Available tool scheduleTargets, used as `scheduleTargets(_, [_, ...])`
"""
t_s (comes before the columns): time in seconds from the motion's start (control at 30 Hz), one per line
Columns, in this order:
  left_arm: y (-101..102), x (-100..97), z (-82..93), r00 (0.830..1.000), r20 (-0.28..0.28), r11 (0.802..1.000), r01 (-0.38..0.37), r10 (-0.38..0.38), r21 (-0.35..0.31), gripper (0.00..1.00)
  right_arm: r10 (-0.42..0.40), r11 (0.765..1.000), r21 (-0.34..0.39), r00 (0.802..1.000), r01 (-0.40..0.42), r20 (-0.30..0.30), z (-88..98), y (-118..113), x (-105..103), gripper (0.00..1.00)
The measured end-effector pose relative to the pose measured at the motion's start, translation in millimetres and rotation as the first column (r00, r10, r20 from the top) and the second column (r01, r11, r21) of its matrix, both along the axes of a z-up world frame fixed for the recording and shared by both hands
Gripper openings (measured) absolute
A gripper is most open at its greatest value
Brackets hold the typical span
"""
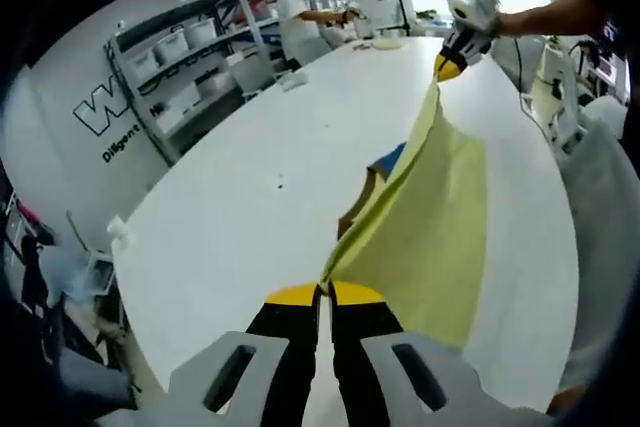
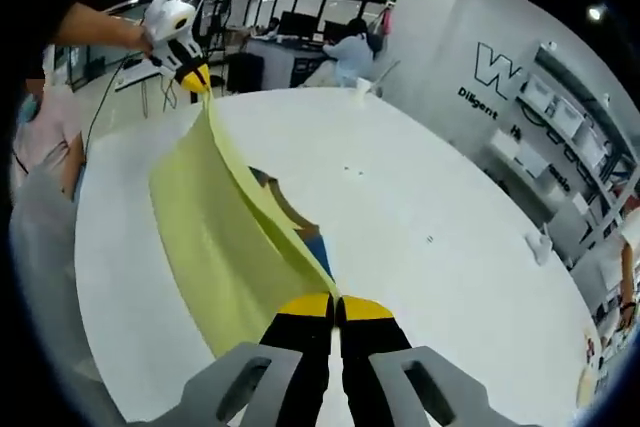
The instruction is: Fold the garment on the visible template until the final outline fits inside the template.
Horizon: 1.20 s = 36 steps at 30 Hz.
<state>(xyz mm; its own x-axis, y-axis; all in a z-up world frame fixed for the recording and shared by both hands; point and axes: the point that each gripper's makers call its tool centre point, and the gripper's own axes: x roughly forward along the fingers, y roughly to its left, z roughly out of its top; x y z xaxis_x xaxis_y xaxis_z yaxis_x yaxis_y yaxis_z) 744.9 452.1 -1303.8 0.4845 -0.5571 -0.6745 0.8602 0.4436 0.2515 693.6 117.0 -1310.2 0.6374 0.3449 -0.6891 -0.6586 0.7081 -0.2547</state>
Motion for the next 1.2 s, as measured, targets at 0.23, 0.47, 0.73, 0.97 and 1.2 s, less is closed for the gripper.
scheduleTargets(0.23, [1.1, 4.9, -14.3, 0.999, -0.019, 1.000, -0.031, 0.031, 0.006, 0.06, -0.056, 0.997, 0.042, 0.998, 0.058, -0.042, -16.3, -2.6, 13.1, 0.00])
scheduleTargets(0.47, [1.6, 7.3, -29.5, 0.999, -0.030, 0.999, -0.041, 0.041, 0.016, 0.06, -0.080, 0.995, 0.055, 0.994, 0.084, -0.069, -32.3, -2.9, 22.8, 0.00])
scheduleTargets(0.73, [-1.3, 17.4, -37.7, 0.996, -0.055, 0.997, -0.074, 0.074, -0.007, 0.06, -0.097, 0.994, 0.050, 0.992, 0.101, -0.082, -44.2, -6.4, 27.4, 0.00])
scheduleTargets(0.97, [-1.9, 23.9, -48.0, 0.994, -0.064, 0.996, -0.092, 0.092, -0.003, 0.06, -0.099, 0.994, 0.033, 0.992, 0.102, -0.081, -51.1, -5.9, 35.6, 0.00])
scheduleTargets(1.2, [-1.3, 26.4, -54.9, 0.993, -0.071, 0.995, -0.095, 0.095, -0.005, 0.06, -0.102, 0.994, 0.026, 0.991, 0.105, -0.090, -59.6, -6.6, 42.5, 0.00])
